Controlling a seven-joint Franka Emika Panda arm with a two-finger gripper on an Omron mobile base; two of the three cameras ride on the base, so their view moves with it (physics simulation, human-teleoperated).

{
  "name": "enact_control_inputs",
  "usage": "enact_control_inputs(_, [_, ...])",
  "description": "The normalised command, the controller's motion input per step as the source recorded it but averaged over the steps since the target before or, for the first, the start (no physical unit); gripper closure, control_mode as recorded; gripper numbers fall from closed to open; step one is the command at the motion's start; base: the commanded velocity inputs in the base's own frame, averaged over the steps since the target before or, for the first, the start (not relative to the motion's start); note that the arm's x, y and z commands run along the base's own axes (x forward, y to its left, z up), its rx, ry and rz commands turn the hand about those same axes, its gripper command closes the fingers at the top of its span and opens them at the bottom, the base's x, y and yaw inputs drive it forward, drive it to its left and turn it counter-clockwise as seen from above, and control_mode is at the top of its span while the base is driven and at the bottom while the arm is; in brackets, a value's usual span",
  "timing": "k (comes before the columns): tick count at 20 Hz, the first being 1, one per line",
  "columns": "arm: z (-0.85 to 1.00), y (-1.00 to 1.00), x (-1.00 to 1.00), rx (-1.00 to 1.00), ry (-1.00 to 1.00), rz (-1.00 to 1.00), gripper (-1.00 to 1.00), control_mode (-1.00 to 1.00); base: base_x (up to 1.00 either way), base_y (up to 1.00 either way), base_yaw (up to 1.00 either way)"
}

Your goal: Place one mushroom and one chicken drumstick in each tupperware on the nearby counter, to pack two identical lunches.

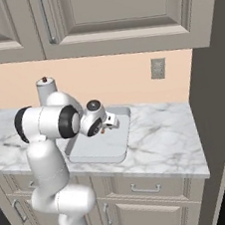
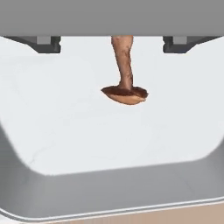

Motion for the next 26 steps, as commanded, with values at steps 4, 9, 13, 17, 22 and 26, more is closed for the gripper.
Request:
enact_control_inputs(4, [0.74,0.0,-0.73,0.0,0.0,0.0,-1.0,-1.0,0.0,0.0,0.0])
enact_control_inputs(9, [1.0,0.0,-0.61,0.0,0.02,0.0,-1.0,-1.0,0.0,0.0,0.0])
enact_control_inputs(13, [0.97,0.03,-0.66,-0.03,0.06,0.0,-1.0,-1.0,0.0,0.0,0.0])
enact_control_inputs(17, [0.89,0.06,-0.71,-0.03,-0.01,0.03,-1.0,-1.0,0.0,0.0,0.0])
enact_control_inputs(22, [0.34,0.04,-1.0,-0.01,-0.21,0.13,-1.0,-1.0,0.0,0.0,0.0])
enact_control_inputs(26, [0.19,0.01,-0.87,0.0,-0.13,0.1,-1.0,-1.0,0.0,0.0,0.0])
